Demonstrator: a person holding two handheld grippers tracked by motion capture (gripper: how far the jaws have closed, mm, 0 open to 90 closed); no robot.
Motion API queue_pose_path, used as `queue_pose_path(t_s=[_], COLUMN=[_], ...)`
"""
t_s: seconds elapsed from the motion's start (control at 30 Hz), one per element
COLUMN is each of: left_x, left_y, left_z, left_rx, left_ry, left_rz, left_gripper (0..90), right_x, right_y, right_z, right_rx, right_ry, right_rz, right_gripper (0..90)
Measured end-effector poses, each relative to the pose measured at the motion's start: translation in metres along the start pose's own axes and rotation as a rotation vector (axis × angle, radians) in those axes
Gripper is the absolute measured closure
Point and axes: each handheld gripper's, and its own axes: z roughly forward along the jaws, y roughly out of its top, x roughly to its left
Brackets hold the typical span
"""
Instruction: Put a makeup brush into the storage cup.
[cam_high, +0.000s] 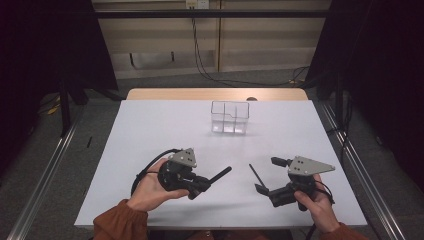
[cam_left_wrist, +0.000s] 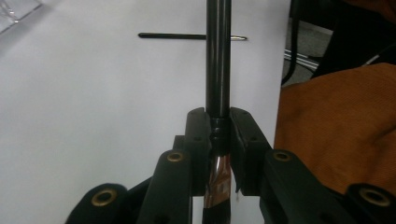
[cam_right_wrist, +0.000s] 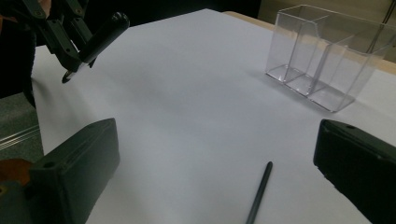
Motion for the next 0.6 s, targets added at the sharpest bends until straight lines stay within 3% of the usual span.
queue_pose_path(t_s=[0.3, 0.47, 0.6], left_x=[0.002, 0.001, 0.001], left_y=[0.01, 0.016, 0.02], left_z=[0.006, 0.009, 0.012], left_rx=[0.109, 0.142, 0.155], left_ry=[-0.001, -0.01, -0.013], left_rz=[0.041, 0.052, 0.054], left_gripper=[78.4, 78.4, 78.4], right_x=[0.001, 0.003, 0.004], right_y=[0.009, 0.013, 0.017], right_z=[0.011, 0.015, 0.018], right_rx=[0.06, 0.077, 0.141], right_ry=[0.049, 0.084, 0.109], right_rz=[-0.019, -0.03, -0.054], right_gripper=[0.1, 0.1, 0.1])
